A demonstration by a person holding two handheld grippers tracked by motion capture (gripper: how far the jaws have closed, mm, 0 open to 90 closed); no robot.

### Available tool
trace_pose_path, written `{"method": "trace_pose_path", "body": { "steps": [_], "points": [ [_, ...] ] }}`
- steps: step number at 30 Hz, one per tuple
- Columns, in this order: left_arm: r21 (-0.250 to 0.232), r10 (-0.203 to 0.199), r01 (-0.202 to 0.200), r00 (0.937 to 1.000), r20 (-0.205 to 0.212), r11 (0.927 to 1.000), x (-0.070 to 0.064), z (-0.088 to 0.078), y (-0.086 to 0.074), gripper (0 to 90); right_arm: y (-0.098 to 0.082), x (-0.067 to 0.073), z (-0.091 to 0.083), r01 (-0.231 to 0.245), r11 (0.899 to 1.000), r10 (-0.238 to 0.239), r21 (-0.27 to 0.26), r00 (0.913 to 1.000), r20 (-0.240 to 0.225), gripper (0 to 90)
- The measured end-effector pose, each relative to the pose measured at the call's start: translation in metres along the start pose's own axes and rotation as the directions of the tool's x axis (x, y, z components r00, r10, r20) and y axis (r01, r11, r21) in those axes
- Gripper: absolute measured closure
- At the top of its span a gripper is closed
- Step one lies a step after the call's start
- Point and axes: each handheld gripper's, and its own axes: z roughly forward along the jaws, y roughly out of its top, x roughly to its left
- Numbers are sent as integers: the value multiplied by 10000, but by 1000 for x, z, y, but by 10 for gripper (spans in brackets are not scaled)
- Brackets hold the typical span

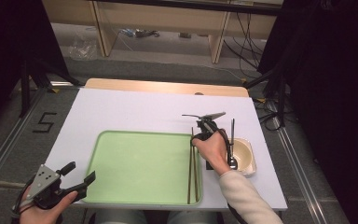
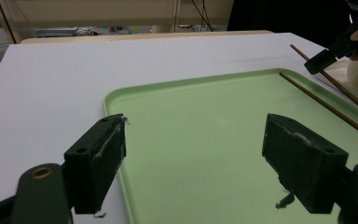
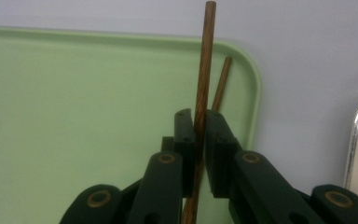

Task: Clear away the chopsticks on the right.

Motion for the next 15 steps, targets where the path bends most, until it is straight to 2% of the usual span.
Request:
{"method": "trace_pose_path", "body": {
  "steps": [1,6,7,8,9,10,11,12,13,14,15],
  "points": [
    [1,3,-3,10000,-3,10000,0,0,0,211,-1,0,0,42,10000,-40,-87,9998,180,851],
    [-3,14,-14,10000,4,10000,0,0,0,211,-1,-2,4,-43,9998,38,193,9996,270,843],
    [-6,6,-6,10000,2,10000,0,0,0,211,-1,-5,7,348,9994,-348,18,9990,287,842],
    [-4,-13,13,10000,4,10000,0,0,0,211,-1,-3,6,-33,9997,22,259,9991,431,841],
    [-2,-13,13,10000,8,10000,0,0,0,211,-1,-6,8,240,9994,-248,234,9992,314,839],
    [4,-2,2,10000,6,10000,0,0,0,211,-1,-3,8,-236,9990,222,380,9991,360,839],
    [8,7,-7,10000,14,10000,0,0,0,211,-1,-3,9,-344,9985,331,415,9989,320,838],
    [16,8,-8,10000,18,10000,0,0,0,212,-1,-4,10,-153,9992,136,368,9989,458,835],
    [18,5,-5,10000,20,10000,0,0,0,213,-1,-9,13,486,9986,-494,214,9979,412,834],
    [21,8,-8,10000,17,10000,0,0,0,213,-1,-9,14,465,9987,-472,190,9983,351,833],
    [17,9,-9,10000,22,10000,0,0,0,213,-1,-11,16,644,9978,-649,182,9974,307,832]
  ]
}}
